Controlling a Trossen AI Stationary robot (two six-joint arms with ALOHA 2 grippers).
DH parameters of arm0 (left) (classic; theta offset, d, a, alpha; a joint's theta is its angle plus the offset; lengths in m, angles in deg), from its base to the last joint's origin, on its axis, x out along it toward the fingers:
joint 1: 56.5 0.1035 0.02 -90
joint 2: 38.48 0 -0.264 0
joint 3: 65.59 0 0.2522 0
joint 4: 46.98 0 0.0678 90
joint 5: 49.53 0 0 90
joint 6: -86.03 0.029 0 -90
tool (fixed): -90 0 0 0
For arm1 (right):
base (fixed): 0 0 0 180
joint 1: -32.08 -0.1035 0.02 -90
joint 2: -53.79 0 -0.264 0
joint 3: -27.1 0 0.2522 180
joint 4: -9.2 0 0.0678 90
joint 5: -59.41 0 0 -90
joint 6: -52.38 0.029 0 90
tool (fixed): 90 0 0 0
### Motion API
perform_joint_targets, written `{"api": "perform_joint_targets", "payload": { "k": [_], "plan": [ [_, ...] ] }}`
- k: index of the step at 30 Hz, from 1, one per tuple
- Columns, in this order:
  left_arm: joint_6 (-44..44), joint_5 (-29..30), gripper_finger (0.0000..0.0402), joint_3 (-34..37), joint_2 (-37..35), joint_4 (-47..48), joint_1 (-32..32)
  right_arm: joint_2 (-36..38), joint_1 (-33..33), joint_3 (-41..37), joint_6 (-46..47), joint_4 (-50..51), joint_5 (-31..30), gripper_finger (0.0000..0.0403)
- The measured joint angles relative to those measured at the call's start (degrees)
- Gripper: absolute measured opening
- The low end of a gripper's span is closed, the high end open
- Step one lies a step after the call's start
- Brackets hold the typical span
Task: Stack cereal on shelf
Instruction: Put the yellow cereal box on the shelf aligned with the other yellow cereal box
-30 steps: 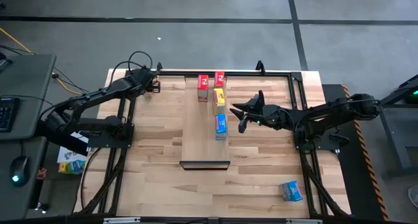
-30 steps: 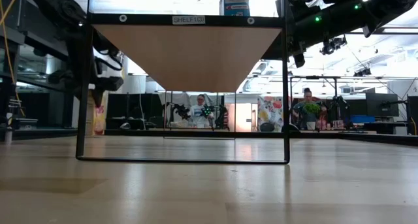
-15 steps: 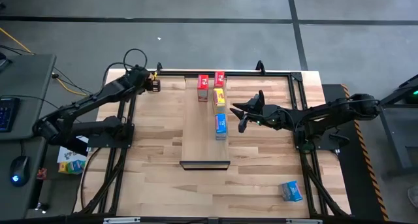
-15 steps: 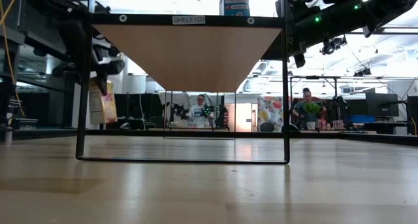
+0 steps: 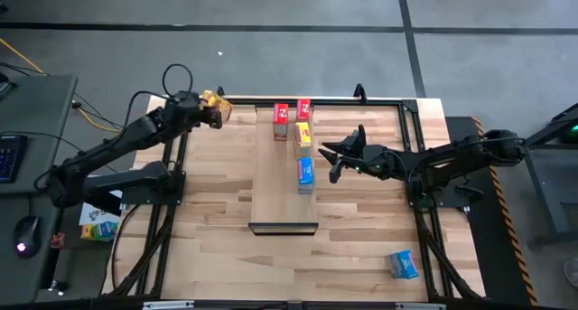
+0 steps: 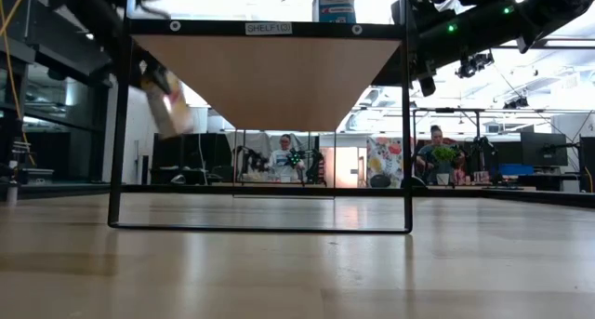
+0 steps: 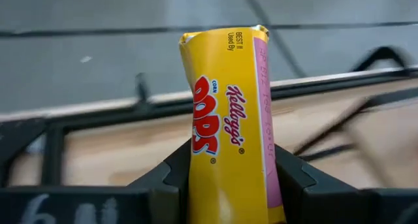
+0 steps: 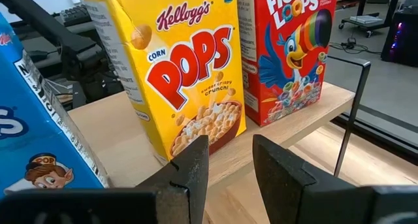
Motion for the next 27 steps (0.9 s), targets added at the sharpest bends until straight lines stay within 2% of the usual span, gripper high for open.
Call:
{"api": "perform_joint_targets", "payload": {
  "k": [4, 9, 15, 18, 21, 27],
  "plan": [
    [2.6, -3.0, 0.0117, -4.8, -1.7, 0.7, -3.8, 0.0, 0.0, 0.0, 0.0, 0.1, 0.0, 0.0113],
    [4.5, -5.4, 0.0117, -13.1, -2.2, 8.9, -10.5, 0.0, 0.0, 0.0, 0.6, 0.4, 0.0, 0.0113],
    [3.7, -9.6, 0.0117, -21.1, -2.3, 16.0, -23.3, 0.0, 0.0, 0.0, 0.5, 0.7, 0.1, 0.0113],
    [2.4, -12.3, 0.0117, -22.6, -2.3, 15.9, -31.3, 0.0, 0.0, 0.0, 0.9, 0.7, 0.1, 0.0113],
    [1.7, -12.4, 0.0117, -22.7, -2.1, 14.8, -39.5, 0.0, 0.0, 0.0, 0.2, 0.8, 0.1, 0.0113],
    [7.5, -7.5, 0.0117, -22.8, 2.8, 6.7, -53.0, 0.0, 0.0, 0.0, 0.4, 0.7, -0.1, 0.0113]
  ]
}}
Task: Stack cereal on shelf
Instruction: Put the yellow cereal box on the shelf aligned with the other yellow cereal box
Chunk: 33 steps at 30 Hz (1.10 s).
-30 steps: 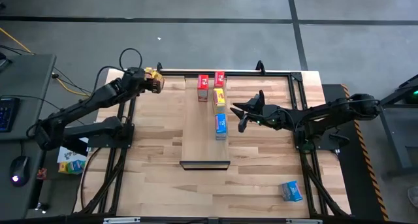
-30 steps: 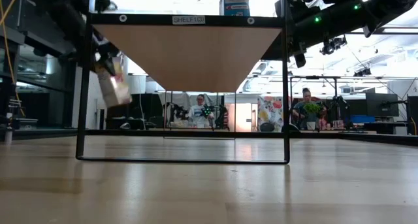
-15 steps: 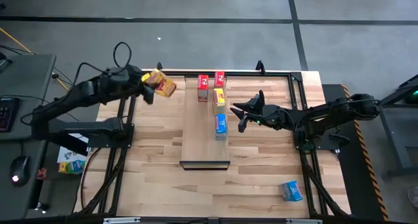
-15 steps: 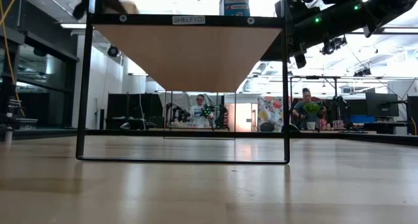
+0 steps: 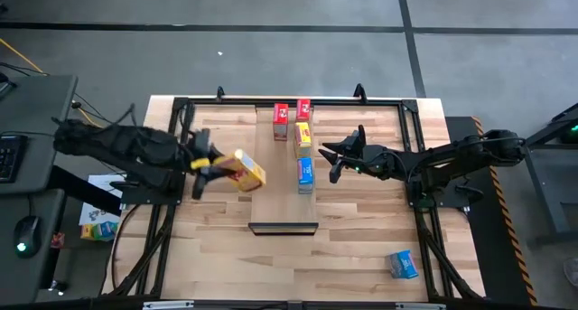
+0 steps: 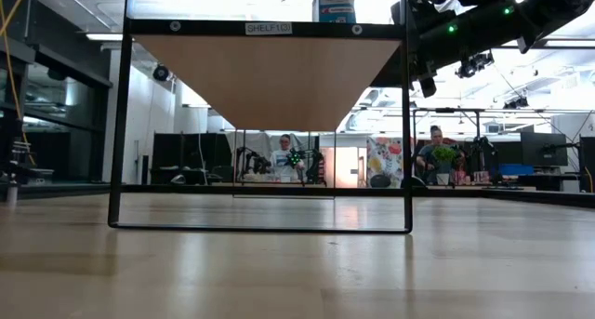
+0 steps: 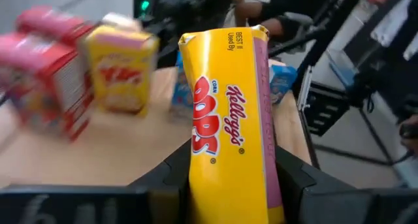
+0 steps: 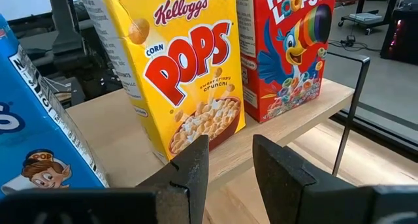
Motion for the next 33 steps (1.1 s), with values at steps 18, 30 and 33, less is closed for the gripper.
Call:
{"api": "perform_joint_targets", "payload": {
  "k": [18, 30, 33],
  "plan": [
    [33.2, 13.1, 0.0117, -6.0, 19.4, -3.3, -3.6, 0.0, 0.0, 0.0, 0.4, 0.6, -0.1, 0.0113],
    [35.8, 9.0, 0.0117, -6.0, 23.6, -3.8, 7.1, 0.0, 0.0, 0.0, 1.5, 0.8, -0.3, 0.0113],
    [35.7, 4.5, 0.0117, -6.0, 23.8, -4.4, 10.5, 0.0, 0.0, 0.0, 1.6, 0.8, -0.3, 0.0113]
  ]
}}
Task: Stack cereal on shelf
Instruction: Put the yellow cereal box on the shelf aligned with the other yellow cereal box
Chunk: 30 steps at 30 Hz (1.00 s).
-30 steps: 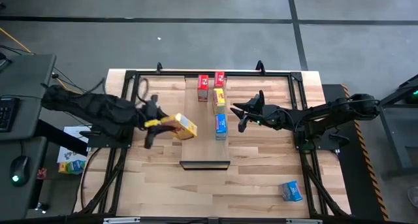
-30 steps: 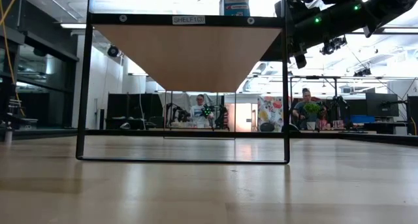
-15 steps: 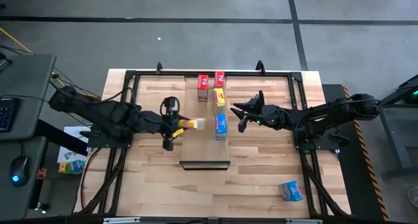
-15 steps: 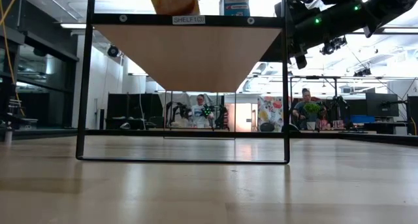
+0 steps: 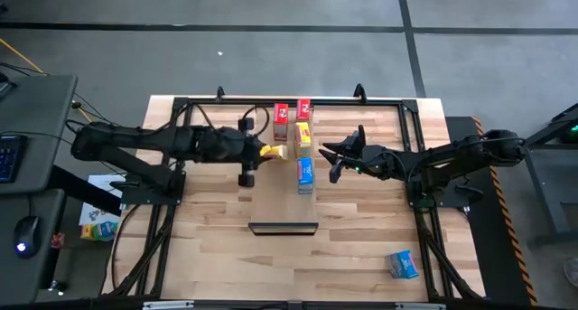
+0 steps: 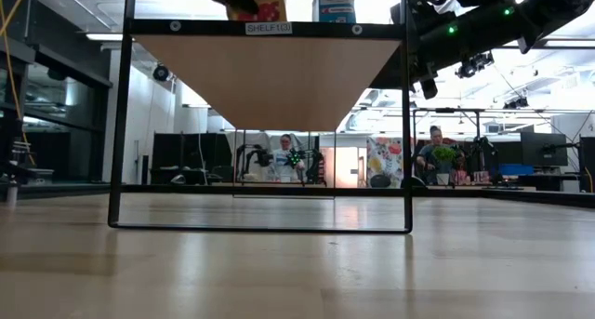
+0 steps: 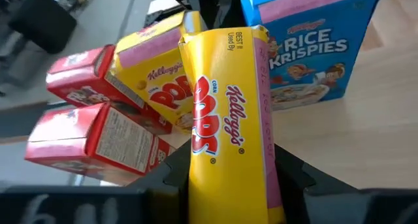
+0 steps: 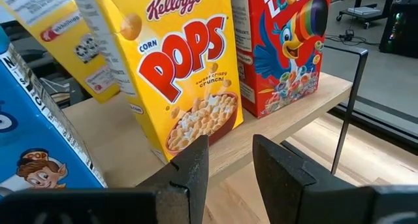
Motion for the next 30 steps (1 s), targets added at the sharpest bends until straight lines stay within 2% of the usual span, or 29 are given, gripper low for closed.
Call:
{"api": "perform_joint_targets", "payload": {
  "k": [7, 20, 30],
  "plan": [
    [-0.1, -6.5, 0.0117, 0.0, 0.0, -0.8, 4.4, 0.0, 0.0, 0.0, 0.0, 0.0, 0.0, 0.0113],
    [-0.6, -9.8, 0.0117, 0.0, 0.3, -0.6, 6.2, 0.0, 0.0, 0.0, 0.2, 0.2, 0.0, 0.0113],
    [-1.1, -10.0, 0.0117, 0.0, 4.6, -1.1, 6.9, 0.0, 0.0, 0.0, 1.1, 0.7, 0.3, 0.0113]
  ]
}}
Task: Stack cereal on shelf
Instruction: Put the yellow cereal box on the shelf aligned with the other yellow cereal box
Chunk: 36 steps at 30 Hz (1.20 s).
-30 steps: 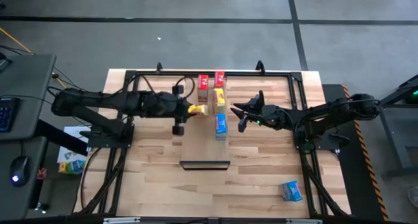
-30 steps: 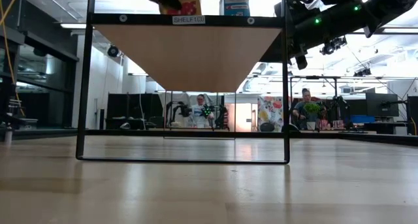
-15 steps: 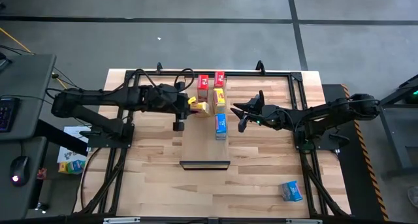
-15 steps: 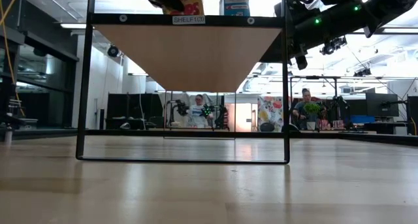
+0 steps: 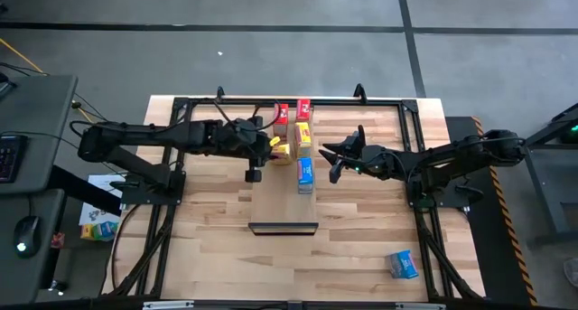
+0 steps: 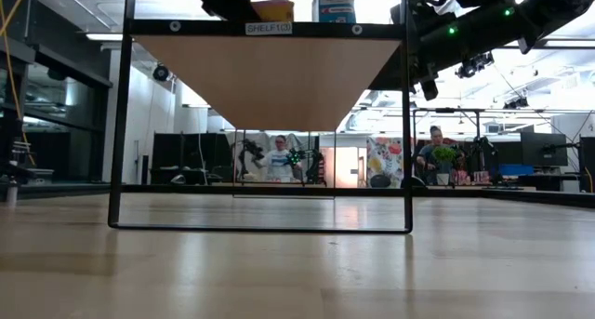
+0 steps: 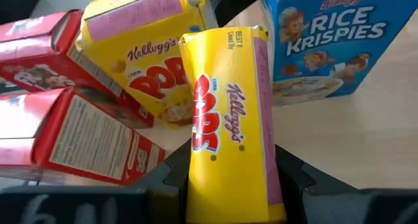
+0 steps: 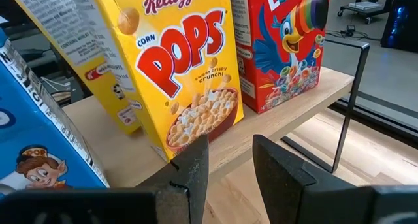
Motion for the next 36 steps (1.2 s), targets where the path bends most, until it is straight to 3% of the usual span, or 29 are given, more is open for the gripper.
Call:
{"api": "perform_joint_targets", "payload": {
  "k": [7, 21, 31, 36],
  "plan": [
    [0.5, 0.9, 0.0125, -0.2, 1.0, -0.3, 0.0, 0.0, 0.0, 0.0, 0.0, 0.2, 0.0, 0.0113],
    [-2.1, 0.3, 0.0250, -4.9, 0.8, 4.2, -0.1, 0.0, 0.0, 0.0, 0.0, 0.2, -0.1, 0.0113],
    [-3.3, 0.5, 0.0255, -13.1, 0.7, 13.0, -0.1, 0.0, 0.0, 0.0, 0.3, 0.7, -0.1, 0.0113],
    [-8.3, 0.8, 0.0255, -15.1, 0.2, 17.1, -0.1, 0.0, 0.0, 0.0, 0.4, 0.7, -0.3, 0.0113]
  ]
}}
